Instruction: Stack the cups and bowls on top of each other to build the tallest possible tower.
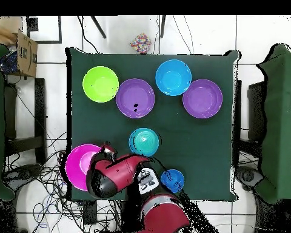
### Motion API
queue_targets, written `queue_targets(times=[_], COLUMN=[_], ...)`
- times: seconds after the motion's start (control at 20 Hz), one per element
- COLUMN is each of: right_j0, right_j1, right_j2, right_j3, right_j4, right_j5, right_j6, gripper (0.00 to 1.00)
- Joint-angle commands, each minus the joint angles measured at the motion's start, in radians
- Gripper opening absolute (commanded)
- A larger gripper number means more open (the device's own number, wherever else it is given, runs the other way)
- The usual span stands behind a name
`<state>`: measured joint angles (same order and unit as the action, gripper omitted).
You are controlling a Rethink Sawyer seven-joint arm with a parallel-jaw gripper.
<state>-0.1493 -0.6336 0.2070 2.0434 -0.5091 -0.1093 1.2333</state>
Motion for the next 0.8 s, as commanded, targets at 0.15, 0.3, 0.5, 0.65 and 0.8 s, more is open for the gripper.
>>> queue_targets(times=[0.15, 0.3, 0.5, 0.65, 0.8], right_j0=[0.051, 0.069, 0.066, 0.056, 0.057], right_j1=[0.111, 0.145, 0.159, 0.160, 0.167], right_j2=[-0.004, -0.027, -0.029, -0.026, -0.034], right_j3=[-0.027, -0.039, -0.036, -0.030, -0.029], right_j4=[-0.008, -0.008, -0.011, -0.015, -0.016], right_j5=[-0.037, -0.071, -0.087, -0.090, -0.107], right_j6=[0.178, 0.181, 0.181, 0.178, 0.178], gripper=[1.00, 1.00, 1.00, 1.00, 1.00])
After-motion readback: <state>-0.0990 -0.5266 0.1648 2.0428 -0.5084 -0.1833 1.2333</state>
